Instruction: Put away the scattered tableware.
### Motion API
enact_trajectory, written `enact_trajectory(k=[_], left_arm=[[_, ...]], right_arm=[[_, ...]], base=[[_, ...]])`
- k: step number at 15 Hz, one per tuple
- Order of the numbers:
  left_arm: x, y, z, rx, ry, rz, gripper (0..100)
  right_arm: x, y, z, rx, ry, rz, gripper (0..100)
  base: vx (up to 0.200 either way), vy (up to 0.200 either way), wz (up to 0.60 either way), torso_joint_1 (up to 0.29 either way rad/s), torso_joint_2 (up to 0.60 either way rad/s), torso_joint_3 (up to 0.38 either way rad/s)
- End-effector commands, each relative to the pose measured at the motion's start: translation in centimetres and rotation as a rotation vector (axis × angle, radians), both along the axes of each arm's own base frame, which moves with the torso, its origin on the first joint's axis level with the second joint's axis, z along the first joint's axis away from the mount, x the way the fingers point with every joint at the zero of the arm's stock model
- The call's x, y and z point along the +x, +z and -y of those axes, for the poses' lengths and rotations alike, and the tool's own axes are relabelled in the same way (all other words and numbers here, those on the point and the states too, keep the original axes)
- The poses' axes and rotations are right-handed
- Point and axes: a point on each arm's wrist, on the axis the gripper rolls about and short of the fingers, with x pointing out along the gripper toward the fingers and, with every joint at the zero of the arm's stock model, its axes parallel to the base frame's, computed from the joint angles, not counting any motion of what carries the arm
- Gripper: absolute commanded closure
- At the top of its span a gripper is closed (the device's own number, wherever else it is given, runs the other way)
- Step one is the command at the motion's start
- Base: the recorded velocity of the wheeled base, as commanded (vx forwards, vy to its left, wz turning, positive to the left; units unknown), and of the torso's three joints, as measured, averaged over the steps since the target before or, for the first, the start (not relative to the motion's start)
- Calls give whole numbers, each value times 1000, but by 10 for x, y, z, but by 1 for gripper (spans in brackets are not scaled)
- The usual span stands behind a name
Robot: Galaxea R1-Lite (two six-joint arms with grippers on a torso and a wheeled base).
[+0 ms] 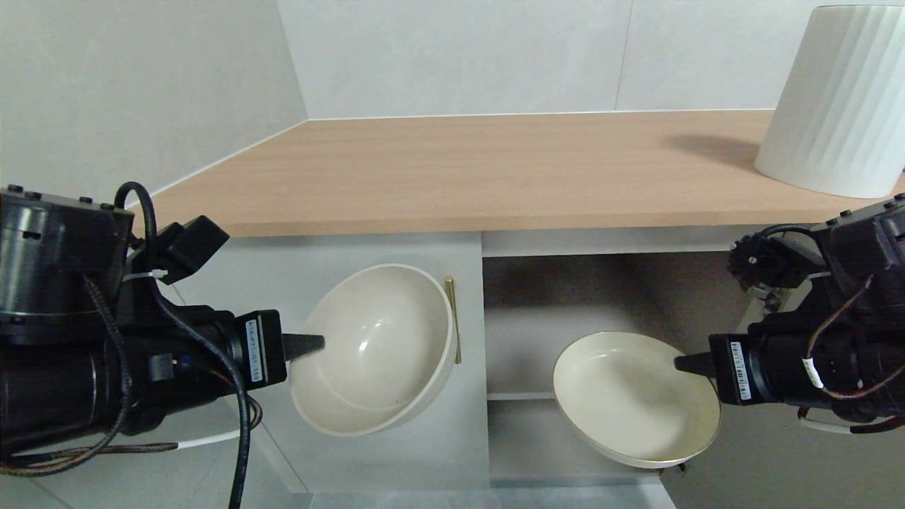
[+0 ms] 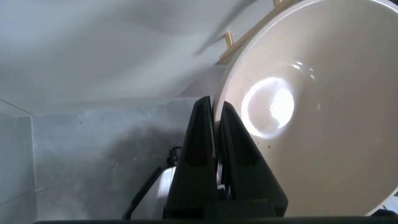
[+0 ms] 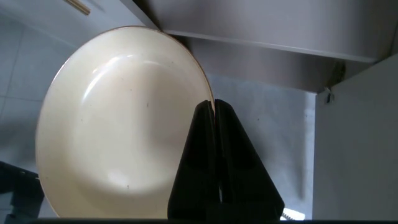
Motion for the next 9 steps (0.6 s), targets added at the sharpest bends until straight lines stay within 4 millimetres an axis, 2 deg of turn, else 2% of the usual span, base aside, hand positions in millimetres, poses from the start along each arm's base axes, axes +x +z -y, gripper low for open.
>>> enact_trajectory(k=[1,4,9], left_arm=[[0,-1,0,2,-1,-2,100],[1,-2,2,3,-6,-9,100],[2,-5,4,10,-11,-22,100]], right_arm=[[3,-3,-2,-7,0,-11,100],[14,-13,-8,-23,-3,-35,100],[63,-61,-22,-51,-65,-96,100]], base=[[0,0,0,0,0,0],[0,0,0,0,0,0],[0,0,0,0,0,0]])
